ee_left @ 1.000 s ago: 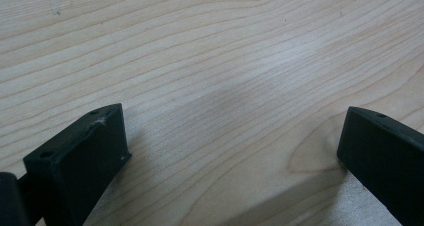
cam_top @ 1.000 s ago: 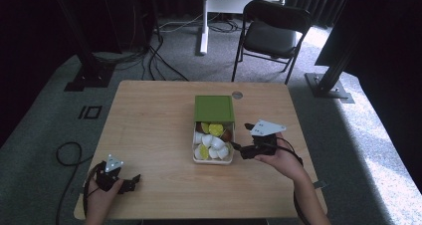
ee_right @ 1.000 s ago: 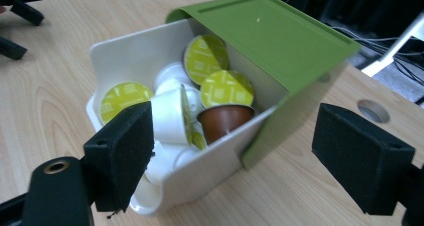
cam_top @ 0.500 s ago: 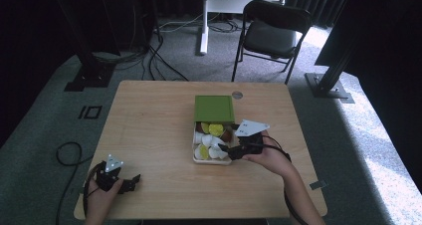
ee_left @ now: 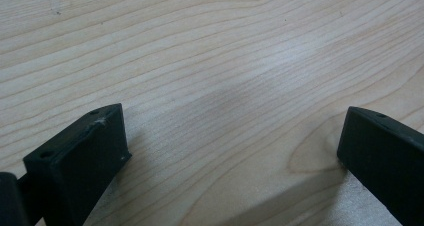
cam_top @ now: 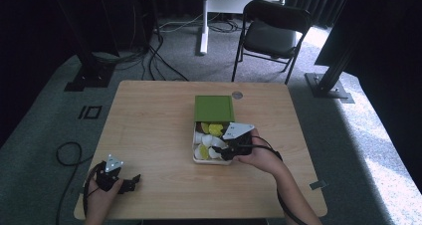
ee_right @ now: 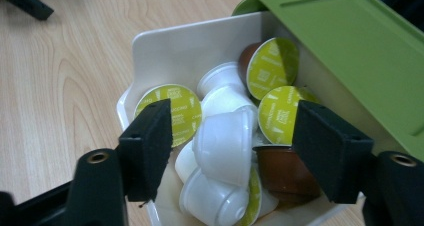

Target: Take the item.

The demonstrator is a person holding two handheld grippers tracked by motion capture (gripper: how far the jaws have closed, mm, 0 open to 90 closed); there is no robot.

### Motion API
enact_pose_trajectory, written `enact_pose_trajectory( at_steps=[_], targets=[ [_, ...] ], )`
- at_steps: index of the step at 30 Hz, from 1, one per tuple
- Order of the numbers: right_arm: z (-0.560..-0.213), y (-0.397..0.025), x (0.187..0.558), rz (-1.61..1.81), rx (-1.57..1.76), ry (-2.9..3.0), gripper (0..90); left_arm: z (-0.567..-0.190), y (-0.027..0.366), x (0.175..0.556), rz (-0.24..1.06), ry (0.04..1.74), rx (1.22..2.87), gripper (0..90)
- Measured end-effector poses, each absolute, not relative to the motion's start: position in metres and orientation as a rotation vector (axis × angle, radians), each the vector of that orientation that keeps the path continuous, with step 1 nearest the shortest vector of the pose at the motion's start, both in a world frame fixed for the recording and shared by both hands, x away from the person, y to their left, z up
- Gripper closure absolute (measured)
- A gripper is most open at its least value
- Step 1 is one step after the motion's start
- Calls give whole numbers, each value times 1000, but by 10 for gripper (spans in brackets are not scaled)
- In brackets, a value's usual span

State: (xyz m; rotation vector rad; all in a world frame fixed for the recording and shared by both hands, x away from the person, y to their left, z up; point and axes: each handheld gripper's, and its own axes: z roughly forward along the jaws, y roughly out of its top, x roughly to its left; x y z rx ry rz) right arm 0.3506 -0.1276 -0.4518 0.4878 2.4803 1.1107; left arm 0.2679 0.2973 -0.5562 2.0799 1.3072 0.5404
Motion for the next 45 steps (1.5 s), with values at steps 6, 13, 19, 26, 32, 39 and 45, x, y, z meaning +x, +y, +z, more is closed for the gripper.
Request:
enact_pose_trajectory(
  at_steps=[6,13,19,26,32,39,45],
  targets=[
    [-456,-120,353,1076,477,2504,352,-556,297,268,540,1307,2080,7],
    [-460,-112,354,1024,458,2548,439,-556,297,268,540,1307,2079,7],
    [-464,-104,357,880,435,2574,501,-556,297,268,540,1307,2080,7],
    [-464,-97,360,779,498,2609,538,-556,297,268,540,1308,2079,7],
    [-468,-91,361,694,511,2614,545,-556,297,268,540,1307,2080,7],
    [-470,-89,362,661,567,2599,559,-556,297,268,541,1308,2079,7],
    [-469,-93,361,742,609,2605,563,-556,297,268,540,1307,2080,7]
  ],
)
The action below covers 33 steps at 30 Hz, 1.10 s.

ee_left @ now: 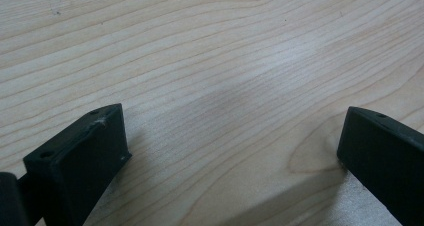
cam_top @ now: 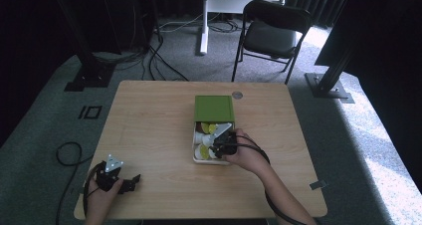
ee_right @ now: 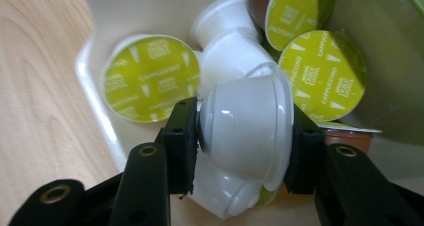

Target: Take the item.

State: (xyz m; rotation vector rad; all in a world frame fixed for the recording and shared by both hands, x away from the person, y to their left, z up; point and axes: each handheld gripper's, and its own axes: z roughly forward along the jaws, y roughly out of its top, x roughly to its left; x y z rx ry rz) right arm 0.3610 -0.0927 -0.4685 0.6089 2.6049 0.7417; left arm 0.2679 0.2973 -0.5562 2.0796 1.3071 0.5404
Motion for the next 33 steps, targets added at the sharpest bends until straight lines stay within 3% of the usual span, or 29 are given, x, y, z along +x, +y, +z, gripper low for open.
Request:
enact_pose_trajectory(
  at_steps=[33],
  targets=[
    [-448,-139,350,1459,761,2053,563,-556,297,268,540,1309,2077,7]
  ],
)
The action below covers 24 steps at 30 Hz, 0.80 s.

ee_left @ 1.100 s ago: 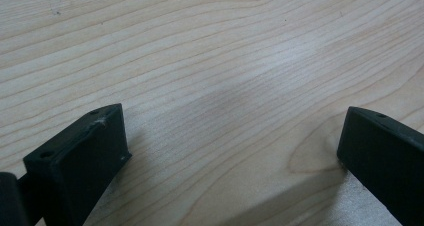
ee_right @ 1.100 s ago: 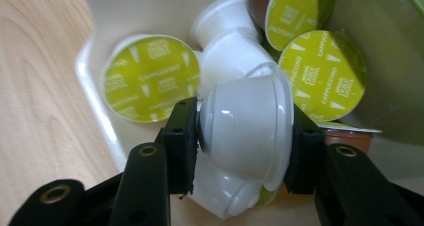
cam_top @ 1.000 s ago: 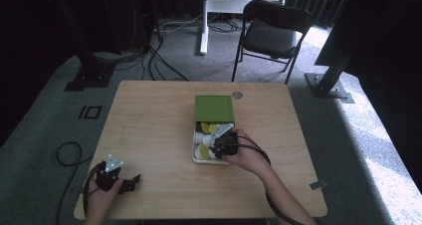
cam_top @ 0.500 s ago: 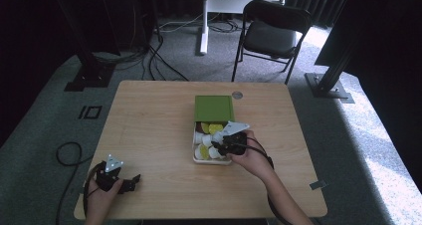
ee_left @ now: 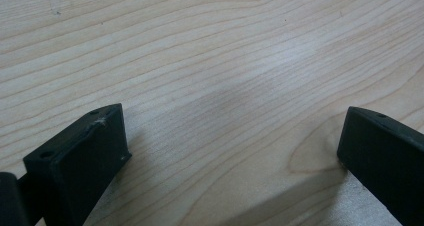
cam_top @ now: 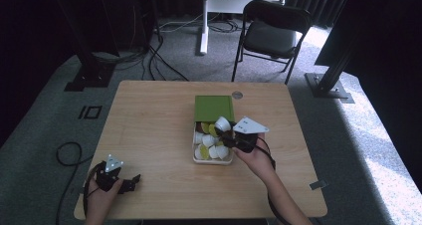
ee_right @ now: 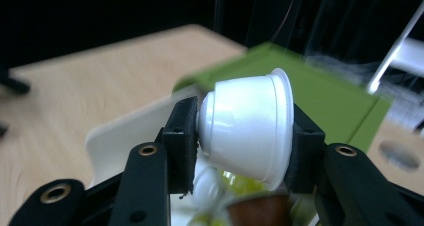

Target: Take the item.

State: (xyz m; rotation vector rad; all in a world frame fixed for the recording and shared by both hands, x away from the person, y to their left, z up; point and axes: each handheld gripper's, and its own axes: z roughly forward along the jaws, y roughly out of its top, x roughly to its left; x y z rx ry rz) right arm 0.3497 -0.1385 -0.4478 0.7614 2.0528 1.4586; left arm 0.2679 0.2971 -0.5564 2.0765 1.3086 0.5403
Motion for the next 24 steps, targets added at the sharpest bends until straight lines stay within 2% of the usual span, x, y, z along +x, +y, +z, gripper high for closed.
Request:
enact_pose_trajectory(
  at_steps=[9,24],
  targets=[
    [-438,-159,357,1425,865,1889,563,-556,297,268,540,1308,2077,7],
    [-460,-194,386,1279,1096,1752,563,-556,297,268,539,1309,2078,7]
  ],
)
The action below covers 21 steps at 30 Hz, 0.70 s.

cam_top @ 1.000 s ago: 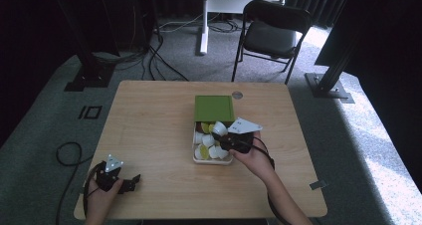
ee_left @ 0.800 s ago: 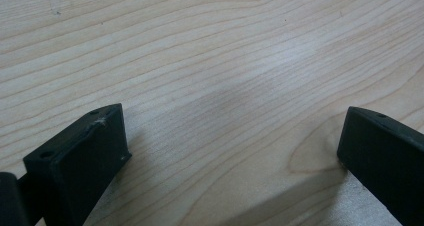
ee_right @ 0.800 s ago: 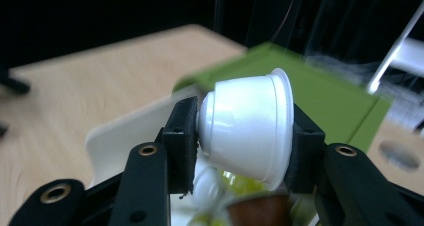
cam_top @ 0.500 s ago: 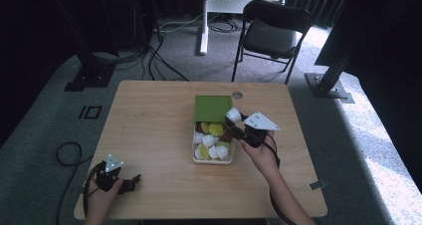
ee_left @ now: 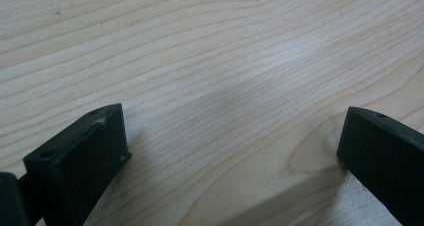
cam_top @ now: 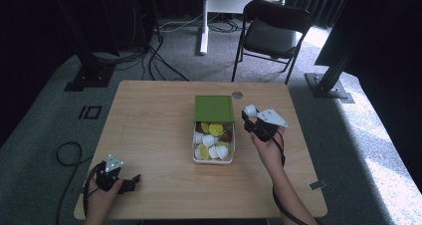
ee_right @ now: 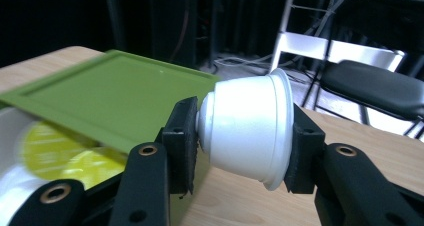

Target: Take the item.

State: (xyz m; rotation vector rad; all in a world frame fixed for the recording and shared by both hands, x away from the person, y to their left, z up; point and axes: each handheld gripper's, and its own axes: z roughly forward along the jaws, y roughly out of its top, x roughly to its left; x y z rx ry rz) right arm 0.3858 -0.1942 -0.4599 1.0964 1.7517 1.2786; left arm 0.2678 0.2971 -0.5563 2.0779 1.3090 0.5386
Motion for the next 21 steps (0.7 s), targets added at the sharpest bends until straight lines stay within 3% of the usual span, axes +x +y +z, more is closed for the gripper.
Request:
enact_pose_trajectory(
  at_steps=[21],
  targets=[
    [-515,-231,426,1089,1385,1867,563,-556,297,268,539,1309,2078,7]
  ],
)
